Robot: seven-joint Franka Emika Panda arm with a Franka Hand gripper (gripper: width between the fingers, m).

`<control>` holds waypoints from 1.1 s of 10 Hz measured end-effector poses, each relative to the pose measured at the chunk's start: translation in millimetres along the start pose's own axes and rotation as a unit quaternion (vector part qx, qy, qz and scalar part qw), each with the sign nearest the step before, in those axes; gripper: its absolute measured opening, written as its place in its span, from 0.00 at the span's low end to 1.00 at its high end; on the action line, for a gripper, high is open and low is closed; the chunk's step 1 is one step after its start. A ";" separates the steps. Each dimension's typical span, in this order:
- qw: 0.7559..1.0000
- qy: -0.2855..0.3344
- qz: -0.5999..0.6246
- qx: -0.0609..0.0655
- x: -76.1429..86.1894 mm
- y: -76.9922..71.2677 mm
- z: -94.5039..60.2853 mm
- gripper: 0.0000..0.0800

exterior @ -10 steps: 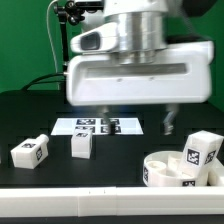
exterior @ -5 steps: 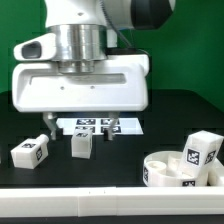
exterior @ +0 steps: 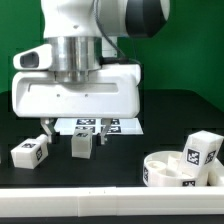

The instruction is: Assemble stool

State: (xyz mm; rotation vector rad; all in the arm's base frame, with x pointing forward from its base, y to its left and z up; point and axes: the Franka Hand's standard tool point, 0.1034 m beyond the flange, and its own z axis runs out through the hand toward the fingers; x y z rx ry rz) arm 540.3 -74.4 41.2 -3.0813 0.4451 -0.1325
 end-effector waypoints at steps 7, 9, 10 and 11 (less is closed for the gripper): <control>0.990 -0.142 0.007 0.012 -16.7 -3.9 5.2 0.81; 0.971 -0.239 0.014 0.015 -24.8 -4.5 4.2 0.81; 0.963 -0.269 0.013 0.017 -24.7 -4.6 5.4 0.81; 0.955 -0.295 0.014 0.019 -27.1 -4.1 5.8 0.81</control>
Offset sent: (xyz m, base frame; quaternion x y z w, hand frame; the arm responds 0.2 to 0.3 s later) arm 0.0000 0.0000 0.0000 0.0000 0.0000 0.0000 1.0000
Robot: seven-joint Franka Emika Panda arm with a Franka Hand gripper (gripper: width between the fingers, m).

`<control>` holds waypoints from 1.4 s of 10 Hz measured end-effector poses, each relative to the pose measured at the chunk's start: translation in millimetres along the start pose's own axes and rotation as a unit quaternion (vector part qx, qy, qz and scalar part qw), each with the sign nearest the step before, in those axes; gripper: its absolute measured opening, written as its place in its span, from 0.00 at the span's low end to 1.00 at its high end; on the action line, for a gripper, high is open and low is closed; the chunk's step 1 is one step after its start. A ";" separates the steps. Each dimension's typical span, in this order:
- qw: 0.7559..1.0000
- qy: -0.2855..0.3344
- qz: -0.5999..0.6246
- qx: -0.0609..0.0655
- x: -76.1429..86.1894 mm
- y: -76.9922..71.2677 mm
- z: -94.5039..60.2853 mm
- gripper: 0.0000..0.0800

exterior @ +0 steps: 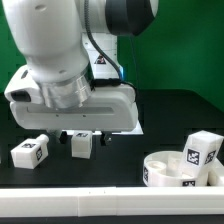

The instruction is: Assemble stool

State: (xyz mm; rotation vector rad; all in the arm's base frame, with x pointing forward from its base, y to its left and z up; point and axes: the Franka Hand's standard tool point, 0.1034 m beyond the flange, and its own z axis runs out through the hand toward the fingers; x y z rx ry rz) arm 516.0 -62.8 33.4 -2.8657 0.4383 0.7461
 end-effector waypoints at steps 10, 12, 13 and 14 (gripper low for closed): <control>0.975 -0.223 0.007 0.002 14.6 19.5 -9.4 0.81; 0.975 -0.223 0.008 0.002 14.9 20.8 -8.6 0.81; 0.975 -0.220 0.009 0.002 15.8 20.2 -7.2 0.81; 0.976 -0.216 0.010 0.000 14.3 18.2 0.5 0.81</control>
Offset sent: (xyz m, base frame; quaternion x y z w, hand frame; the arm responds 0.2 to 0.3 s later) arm 0.1000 -0.0335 0.0438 0.0104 -0.1569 -0.0042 0.9876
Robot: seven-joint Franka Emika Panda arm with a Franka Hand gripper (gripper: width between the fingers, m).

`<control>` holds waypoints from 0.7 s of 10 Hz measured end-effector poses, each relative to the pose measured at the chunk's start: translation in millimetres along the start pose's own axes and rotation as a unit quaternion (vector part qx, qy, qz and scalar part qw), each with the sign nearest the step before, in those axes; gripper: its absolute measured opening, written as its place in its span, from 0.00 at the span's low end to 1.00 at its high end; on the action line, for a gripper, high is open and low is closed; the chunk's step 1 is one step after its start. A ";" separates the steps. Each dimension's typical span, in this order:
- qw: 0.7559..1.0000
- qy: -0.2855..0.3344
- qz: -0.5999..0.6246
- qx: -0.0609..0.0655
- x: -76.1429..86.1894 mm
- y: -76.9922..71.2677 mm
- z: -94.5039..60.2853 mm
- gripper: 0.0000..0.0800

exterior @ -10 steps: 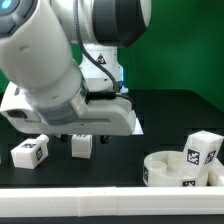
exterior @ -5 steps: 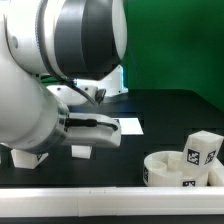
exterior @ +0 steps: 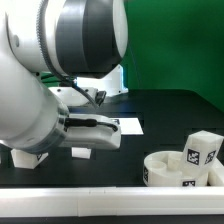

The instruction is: Assemble stool

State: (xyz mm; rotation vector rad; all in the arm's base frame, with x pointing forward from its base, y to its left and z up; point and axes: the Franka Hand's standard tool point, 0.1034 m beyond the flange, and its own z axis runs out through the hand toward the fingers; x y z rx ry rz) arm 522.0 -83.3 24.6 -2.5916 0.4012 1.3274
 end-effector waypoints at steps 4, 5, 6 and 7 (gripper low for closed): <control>1.000 0.007 0.013 -0.001 -6.4 -13.9 26.3 0.81; 1.000 0.007 0.015 0.000 -5.9 -11.6 26.2 0.81; 1.000 0.007 0.015 0.001 -5.8 -11.0 26.3 0.81; 1.000 0.007 0.015 0.001 -5.7 -11.0 26.3 0.81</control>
Offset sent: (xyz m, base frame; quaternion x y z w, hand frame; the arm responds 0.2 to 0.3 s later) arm -0.0132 0.0276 -0.0023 0.0017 0.0376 0.0363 0.9986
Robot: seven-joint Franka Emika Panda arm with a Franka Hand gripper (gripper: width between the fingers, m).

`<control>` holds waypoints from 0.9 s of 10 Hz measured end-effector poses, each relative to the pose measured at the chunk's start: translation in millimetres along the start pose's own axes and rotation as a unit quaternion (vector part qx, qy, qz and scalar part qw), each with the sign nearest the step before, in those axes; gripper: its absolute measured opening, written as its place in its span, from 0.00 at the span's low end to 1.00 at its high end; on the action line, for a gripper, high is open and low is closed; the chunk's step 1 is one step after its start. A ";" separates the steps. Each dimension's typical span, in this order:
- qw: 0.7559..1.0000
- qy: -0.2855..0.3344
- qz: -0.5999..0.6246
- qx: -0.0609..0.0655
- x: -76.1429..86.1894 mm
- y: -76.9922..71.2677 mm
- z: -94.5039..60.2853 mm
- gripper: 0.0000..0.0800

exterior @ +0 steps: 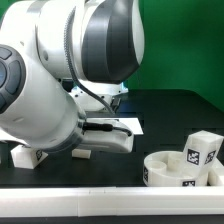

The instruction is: Assemble stool

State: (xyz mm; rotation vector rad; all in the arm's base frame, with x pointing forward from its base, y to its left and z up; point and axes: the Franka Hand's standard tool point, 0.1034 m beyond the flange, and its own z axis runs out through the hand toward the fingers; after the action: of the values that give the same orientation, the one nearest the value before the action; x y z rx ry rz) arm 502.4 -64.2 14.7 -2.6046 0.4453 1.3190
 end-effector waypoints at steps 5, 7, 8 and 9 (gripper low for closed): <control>1.000 0.003 0.010 0.000 -8.7 3.1 20.3 0.81; 1.000 0.002 0.012 0.000 -9.0 3.3 21.0 0.78; 1.000 0.002 0.012 0.000 -8.9 3.2 21.0 0.78; 1.000 0.002 0.012 0.000 -8.9 3.2 20.9 0.56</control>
Offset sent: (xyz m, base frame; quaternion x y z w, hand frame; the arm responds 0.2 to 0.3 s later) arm -0.0332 0.0045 -0.0041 -0.0095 -0.0021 0.0123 0.9999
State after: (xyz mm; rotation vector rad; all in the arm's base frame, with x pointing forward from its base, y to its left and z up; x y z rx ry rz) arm 480.5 -59.4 9.5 -2.6106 0.4788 1.3208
